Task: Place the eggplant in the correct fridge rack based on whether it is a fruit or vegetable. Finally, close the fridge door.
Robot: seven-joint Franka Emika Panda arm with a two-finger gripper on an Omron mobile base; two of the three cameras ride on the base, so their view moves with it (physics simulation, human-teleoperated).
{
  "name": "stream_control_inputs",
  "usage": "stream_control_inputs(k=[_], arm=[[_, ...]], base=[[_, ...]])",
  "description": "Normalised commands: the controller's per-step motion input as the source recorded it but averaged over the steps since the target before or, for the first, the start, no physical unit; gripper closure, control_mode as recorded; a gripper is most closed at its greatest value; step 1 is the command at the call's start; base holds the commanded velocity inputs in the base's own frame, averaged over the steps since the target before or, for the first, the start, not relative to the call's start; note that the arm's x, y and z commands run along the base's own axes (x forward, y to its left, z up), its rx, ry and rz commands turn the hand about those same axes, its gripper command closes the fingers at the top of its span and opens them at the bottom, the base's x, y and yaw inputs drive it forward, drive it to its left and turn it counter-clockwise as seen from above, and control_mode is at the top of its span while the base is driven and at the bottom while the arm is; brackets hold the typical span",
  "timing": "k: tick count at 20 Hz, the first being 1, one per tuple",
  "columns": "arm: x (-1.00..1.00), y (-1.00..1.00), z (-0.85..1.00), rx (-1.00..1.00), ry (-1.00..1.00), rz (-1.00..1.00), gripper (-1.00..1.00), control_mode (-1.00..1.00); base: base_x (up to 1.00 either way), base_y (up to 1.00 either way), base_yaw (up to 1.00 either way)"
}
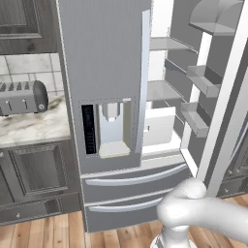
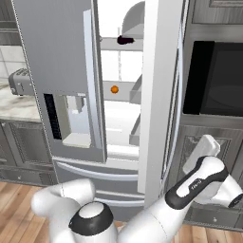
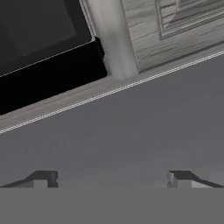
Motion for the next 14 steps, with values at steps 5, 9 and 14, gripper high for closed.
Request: stream_control_inputs(k=[5,9,14], arm=[[0.45,0.21,-0.11,0.02,0.01,0.09,-1.0,-1.0],[0.19,0.75,0.0,-0.01,0.03,0.14,-1.0,-1.0],[0.16,0.88,0.0,-0.02,0.02,0.24,-1.0,-1.0]], base=[[0.0,0.0,0.0],[0.0,0.0,0.0],[0.0,0.0,0.0]])
